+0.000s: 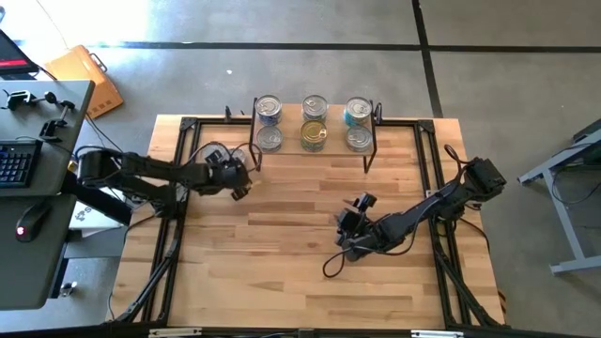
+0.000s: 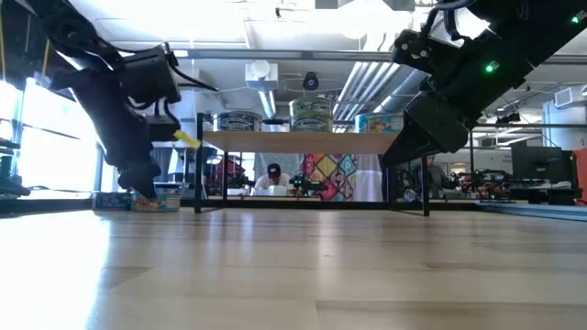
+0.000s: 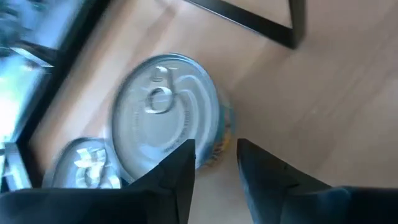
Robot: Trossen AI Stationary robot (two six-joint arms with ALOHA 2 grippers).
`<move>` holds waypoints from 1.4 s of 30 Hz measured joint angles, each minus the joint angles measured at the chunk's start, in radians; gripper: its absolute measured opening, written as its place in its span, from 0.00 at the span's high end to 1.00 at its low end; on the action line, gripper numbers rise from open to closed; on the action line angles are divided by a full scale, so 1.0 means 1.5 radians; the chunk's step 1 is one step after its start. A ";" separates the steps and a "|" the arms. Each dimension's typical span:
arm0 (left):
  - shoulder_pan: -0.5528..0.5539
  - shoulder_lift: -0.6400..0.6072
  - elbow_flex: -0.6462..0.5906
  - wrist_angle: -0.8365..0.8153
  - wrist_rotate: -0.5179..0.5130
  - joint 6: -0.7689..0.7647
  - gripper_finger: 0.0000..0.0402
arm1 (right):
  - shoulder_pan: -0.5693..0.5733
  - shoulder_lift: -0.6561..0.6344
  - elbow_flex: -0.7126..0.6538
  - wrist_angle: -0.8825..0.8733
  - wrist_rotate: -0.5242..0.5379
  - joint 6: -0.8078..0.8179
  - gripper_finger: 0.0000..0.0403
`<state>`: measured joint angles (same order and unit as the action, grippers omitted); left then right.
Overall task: Stack canned seafood by type on shelf
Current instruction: Stack the yellow tuna can on top of the yellow tuna can on the shelf
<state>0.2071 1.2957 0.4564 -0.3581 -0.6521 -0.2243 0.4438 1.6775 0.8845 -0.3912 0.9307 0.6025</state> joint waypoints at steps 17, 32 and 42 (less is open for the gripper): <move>0.099 -0.003 0.064 -0.070 0.355 0.067 0.90 | -0.004 0.000 0.000 0.019 -0.003 0.001 0.35; -0.130 0.010 0.079 0.053 0.507 -0.006 1.00 | -0.003 0.001 0.000 0.062 -0.029 -0.027 0.35; -0.294 0.057 0.083 0.383 0.466 0.151 1.00 | -0.004 0.001 0.001 0.153 -0.049 -0.119 0.35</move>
<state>-0.2334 1.3811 0.5806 0.2158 0.0468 0.0029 0.4381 1.6783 0.8852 -0.1612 0.8576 0.4240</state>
